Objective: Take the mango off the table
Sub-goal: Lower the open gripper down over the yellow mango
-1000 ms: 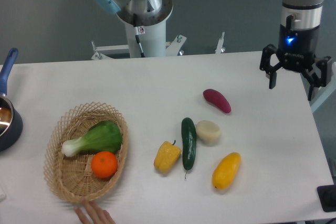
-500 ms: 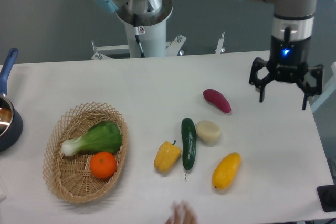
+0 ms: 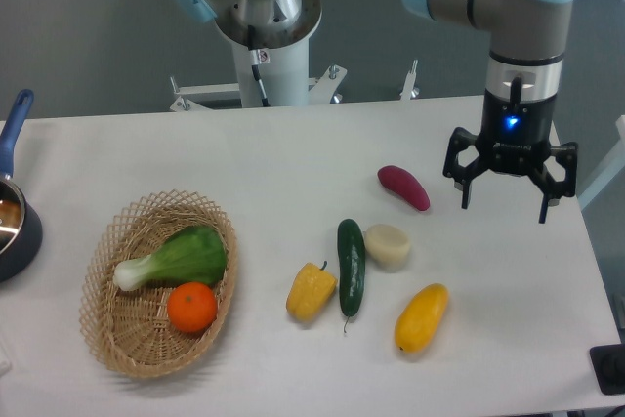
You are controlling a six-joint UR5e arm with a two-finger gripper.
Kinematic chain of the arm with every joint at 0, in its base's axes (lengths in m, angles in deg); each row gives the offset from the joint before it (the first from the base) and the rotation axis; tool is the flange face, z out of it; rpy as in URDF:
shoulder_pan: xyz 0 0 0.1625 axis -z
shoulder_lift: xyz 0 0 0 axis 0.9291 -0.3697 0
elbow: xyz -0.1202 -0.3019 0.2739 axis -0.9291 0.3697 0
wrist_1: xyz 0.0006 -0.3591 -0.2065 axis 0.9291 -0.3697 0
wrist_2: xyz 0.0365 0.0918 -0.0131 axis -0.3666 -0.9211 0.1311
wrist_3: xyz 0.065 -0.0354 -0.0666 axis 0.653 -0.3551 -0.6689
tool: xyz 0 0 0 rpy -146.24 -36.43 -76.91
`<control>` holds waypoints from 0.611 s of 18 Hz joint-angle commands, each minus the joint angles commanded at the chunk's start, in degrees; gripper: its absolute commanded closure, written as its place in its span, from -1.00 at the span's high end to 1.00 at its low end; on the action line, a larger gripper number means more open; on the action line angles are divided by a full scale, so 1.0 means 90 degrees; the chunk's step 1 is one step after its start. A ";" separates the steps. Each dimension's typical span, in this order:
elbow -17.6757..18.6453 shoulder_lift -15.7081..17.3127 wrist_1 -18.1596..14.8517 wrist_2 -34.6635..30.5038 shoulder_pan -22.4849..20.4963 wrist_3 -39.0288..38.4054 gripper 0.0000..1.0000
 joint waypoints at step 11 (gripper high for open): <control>-0.0234 -0.1318 0.0518 -0.0968 0.0753 -0.0383 1.00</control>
